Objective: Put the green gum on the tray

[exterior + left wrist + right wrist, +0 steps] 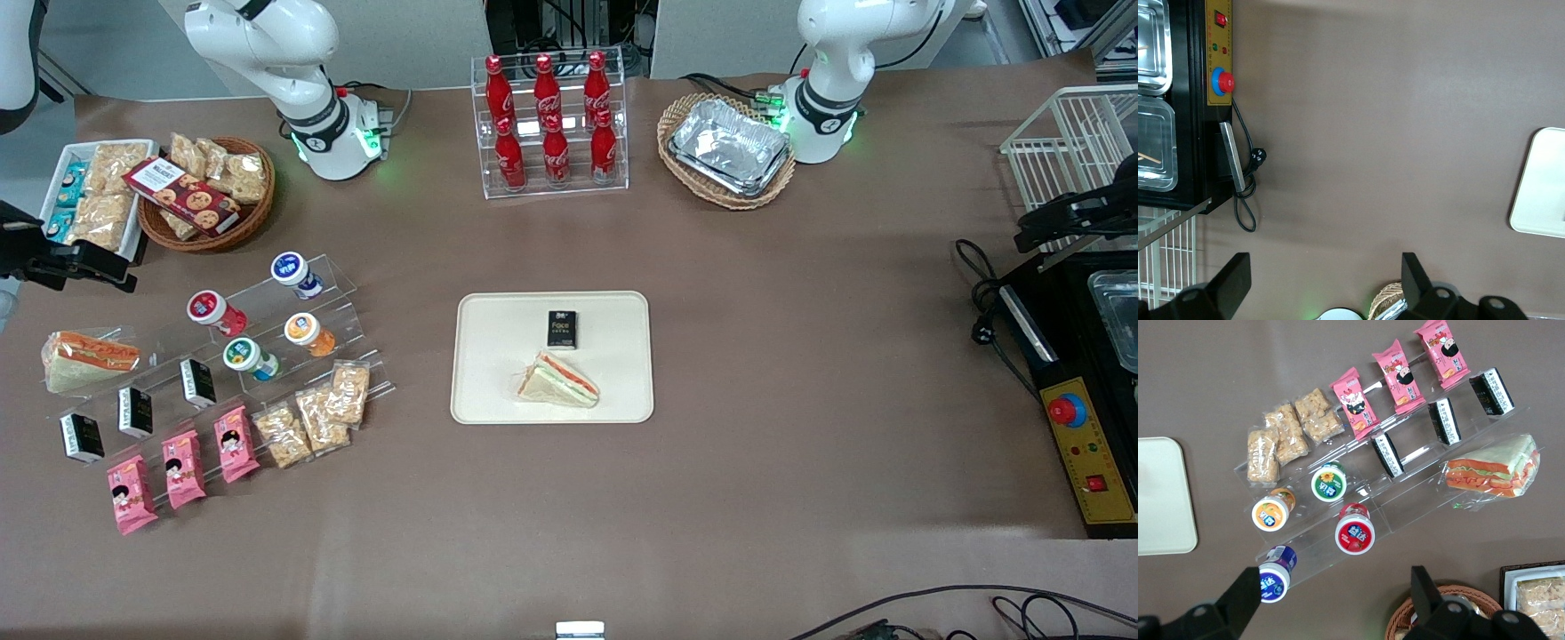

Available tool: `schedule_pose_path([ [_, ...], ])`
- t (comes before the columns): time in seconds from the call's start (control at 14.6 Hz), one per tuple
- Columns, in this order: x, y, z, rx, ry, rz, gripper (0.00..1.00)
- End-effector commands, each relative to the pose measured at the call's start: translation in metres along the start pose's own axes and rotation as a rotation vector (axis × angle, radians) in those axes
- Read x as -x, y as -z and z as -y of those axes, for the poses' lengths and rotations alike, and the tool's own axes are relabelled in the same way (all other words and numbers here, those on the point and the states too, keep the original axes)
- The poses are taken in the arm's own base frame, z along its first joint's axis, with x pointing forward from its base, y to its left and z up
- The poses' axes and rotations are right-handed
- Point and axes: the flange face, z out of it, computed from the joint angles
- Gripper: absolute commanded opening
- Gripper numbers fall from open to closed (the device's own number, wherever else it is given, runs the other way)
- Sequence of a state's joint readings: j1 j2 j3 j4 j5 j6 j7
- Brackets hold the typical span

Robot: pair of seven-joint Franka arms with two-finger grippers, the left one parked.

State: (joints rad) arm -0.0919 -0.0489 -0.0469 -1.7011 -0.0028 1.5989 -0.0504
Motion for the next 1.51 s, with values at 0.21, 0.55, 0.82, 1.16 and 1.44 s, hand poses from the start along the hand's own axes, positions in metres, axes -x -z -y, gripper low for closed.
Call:
schedule_pose_path([
  [0.21,-0.001,-0.001,0.006,0.000,0.001,-0.010,1.00],
  [0.55,-0.004,-0.001,0.005,-0.001,0.004,0.002,1.00],
  [0.82,-0.004,-0.004,0.015,-0.017,0.019,0.004,1.00],
  [1.16,0.000,-0.003,0.019,-0.038,0.033,0.003,1.00],
  [1.44,0.000,-0.011,0.017,-0.038,0.082,0.005,1.00],
])
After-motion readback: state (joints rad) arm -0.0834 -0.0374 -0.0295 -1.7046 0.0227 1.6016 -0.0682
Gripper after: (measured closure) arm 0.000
